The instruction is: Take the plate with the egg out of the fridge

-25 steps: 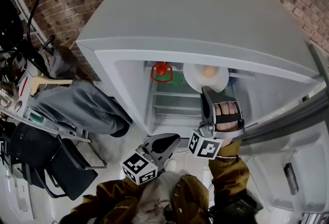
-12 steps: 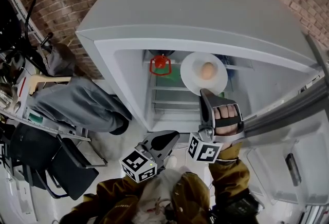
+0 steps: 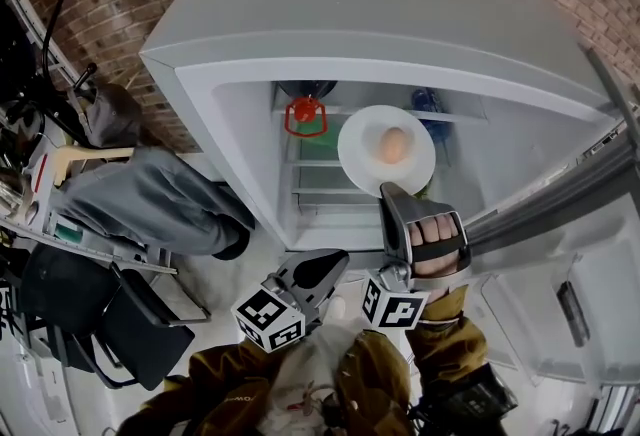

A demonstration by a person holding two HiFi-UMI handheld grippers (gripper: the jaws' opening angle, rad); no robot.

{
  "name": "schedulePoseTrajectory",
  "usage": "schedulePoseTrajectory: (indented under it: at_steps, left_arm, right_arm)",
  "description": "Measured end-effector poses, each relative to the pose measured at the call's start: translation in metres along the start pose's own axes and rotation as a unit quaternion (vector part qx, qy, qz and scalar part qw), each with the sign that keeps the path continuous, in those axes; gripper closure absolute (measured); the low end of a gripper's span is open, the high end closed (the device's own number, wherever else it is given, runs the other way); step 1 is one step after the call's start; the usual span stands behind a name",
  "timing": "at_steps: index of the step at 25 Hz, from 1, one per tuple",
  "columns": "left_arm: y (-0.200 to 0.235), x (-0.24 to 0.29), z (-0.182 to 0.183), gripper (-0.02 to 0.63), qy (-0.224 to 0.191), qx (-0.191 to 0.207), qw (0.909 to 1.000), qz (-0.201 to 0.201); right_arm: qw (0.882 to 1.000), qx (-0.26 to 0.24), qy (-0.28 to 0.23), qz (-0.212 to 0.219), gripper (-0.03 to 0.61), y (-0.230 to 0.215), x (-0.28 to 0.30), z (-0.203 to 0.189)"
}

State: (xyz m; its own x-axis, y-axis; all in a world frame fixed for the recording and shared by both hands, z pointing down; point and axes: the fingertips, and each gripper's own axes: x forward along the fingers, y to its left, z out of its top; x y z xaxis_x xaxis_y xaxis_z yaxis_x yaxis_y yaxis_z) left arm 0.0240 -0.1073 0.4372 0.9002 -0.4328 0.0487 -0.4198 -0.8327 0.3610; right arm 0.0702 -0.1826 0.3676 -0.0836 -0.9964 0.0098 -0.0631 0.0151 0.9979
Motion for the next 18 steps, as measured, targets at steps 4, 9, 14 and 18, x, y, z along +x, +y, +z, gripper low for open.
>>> schedulePoseTrajectory:
  at_steps: [4, 9, 14, 18]
  left_arm:
    - [-0.003, -0.001, 0.000, 0.618, -0.001, 0.002, 1.0000, -0.002]
    - [-0.007, -0.003, -0.001, 0.618, -0.003, 0.003, 1.0000, -0.005]
    - [-0.007, -0.006, -0.002, 0.618, -0.003, 0.001, 1.0000, -0.003]
    - [-0.010, -0.008, 0.000, 0.618, -0.004, 0.001, 1.0000, -0.005]
  right_arm:
    - [1.000, -0.002, -0.008, 0.000, 0.555, -0.001, -0.010, 0.006]
    - [1.000, -0.003, -0.013, -0.004, 0.555, -0.004, -0.023, 0.011]
    - [1.000, -0.006, -0.015, -0.006, 0.555, -0.007, -0.036, 0.014]
    - [1.000, -0.008, -0.013, -0.006, 0.555, -0.008, -0.046, 0.015]
